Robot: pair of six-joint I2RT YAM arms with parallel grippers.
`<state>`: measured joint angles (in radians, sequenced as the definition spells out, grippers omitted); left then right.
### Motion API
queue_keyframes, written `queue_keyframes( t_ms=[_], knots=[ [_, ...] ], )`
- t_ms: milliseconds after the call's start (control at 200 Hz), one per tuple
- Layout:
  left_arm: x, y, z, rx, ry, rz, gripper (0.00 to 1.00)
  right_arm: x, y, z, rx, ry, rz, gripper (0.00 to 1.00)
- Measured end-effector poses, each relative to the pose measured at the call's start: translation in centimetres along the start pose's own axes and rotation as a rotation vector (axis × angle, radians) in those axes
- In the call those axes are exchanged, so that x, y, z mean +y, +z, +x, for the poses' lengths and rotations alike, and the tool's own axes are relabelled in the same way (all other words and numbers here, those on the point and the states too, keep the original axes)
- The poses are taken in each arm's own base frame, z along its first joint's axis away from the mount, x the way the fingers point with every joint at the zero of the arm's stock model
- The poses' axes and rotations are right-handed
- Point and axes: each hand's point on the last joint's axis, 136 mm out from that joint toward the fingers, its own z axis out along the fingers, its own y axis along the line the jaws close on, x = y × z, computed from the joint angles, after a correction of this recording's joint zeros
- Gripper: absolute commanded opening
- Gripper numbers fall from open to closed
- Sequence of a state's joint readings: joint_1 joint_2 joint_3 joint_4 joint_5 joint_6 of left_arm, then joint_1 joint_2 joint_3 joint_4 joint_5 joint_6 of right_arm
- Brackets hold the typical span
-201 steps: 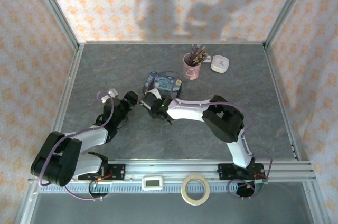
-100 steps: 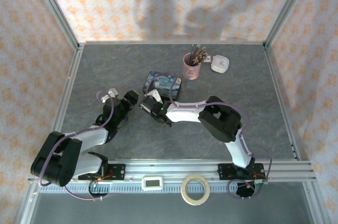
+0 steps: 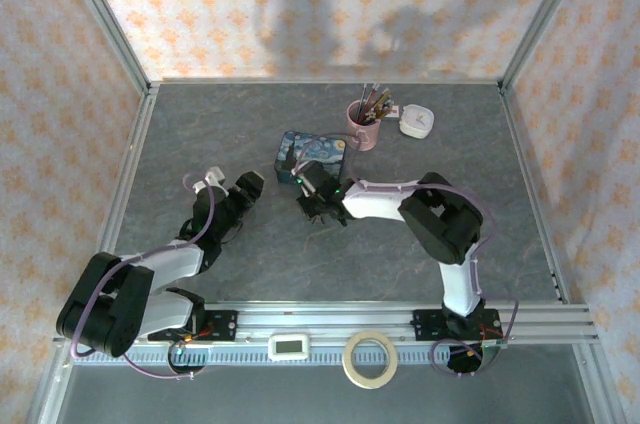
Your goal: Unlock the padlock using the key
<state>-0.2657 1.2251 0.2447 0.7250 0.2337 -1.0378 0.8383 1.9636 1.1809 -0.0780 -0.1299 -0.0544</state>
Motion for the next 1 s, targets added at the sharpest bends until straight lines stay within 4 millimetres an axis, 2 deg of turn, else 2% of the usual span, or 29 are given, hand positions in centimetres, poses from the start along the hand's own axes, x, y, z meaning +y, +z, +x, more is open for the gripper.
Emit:
queue_keyframes(
  t_ms=[240,420,631,801,996],
  knots=[
    [-0.3,-0.1,1.7,0.064,0.017,0.064,0.59,0.7,-0.7,-0.4,0.021,-0.042,-0.256,0.0],
    [-0.2,0.9,4.8,0.146,0.035,0.07,0.59,1.4,-1.5,-1.1,0.013,-0.037,-0.373,0.0],
    [-1.0,3.0,7.4,0.208,0.021,0.092,0.53,2.2,-2.0,-1.0,0.017,-0.03,-0.442,0.0],
    [-1.9,4.6,8.2,0.209,-0.025,0.119,0.43,2.5,-2.0,-0.5,0.024,-0.029,-0.462,0.0],
    [-2.0,6.2,9.1,0.21,-0.056,0.117,0.35,2.6,-1.9,-0.1,0.027,-0.028,-0.471,0.0]
  ],
)
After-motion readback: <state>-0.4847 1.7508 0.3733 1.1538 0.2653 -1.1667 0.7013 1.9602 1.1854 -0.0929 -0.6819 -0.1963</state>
